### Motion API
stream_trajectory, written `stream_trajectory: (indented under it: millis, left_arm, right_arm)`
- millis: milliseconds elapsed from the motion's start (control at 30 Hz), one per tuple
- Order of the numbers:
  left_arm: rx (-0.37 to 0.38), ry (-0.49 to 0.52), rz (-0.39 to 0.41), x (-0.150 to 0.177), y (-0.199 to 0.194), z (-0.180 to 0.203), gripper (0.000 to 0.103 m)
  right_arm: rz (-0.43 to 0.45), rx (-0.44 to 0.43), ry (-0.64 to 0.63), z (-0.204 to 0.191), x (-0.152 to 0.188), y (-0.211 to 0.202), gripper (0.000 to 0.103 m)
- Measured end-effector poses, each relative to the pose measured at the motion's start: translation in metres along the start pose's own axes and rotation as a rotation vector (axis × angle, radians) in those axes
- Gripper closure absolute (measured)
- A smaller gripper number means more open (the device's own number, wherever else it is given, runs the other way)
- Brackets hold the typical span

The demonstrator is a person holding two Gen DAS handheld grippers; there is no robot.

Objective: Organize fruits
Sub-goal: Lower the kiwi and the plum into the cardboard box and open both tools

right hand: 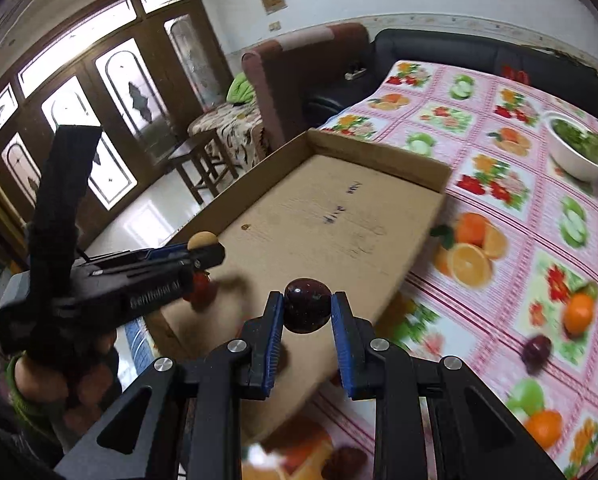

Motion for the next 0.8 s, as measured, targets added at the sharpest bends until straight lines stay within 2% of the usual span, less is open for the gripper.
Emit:
stream_trajectory:
  millis: [300,433,467,533,667,800]
  left_arm:
    - [-0.037,0.049,-0.003,-0.001,0.01,0.004,0.077]
    - [-0.056,0.061,-0.001,-0.003,0.012,0.005,0.075]
    - [-0.052,0.057,-0.003,-0.004,0.012,0.005,0.073]
    - [-0.042,0.05,-0.013,-0.004,0.012,0.004,0.062]
    - [-0.043,0.041,-0.016,-0.003,0.008,0.003,0.062]
    - [-0.047,0.039,-0.001,-0.003,0.0,0.003,0.061]
  right_arm:
    - [-0.1,0.015,-0.054,-0.011,0.006,0.047,0.079]
    - [-0.099,0.015,-0.065,-0.013,0.006,0.047,0.076]
    - [-0.098,0.015,-0.069,-0.015,0.007,0.045,0.076]
    - [-0.103,0.015,-0.069,-0.016,0.009,0.044,0.074]
    - [-0.105,0.015,-0.058,-0.014,0.01,0.043,0.062]
    - [-0.09,0.012,-0.047,-0.011,0.01,0.037,0.062]
Point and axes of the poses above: each gripper's, at about its wrist camera, not at the fingertips, and y roughly the way its jaws point, z to its right, x to its underside, the point moved 3 cm from there along y, roughly the way its jaws point, and after that the axes turned 6 degrees about z, right-handed, at the moved point
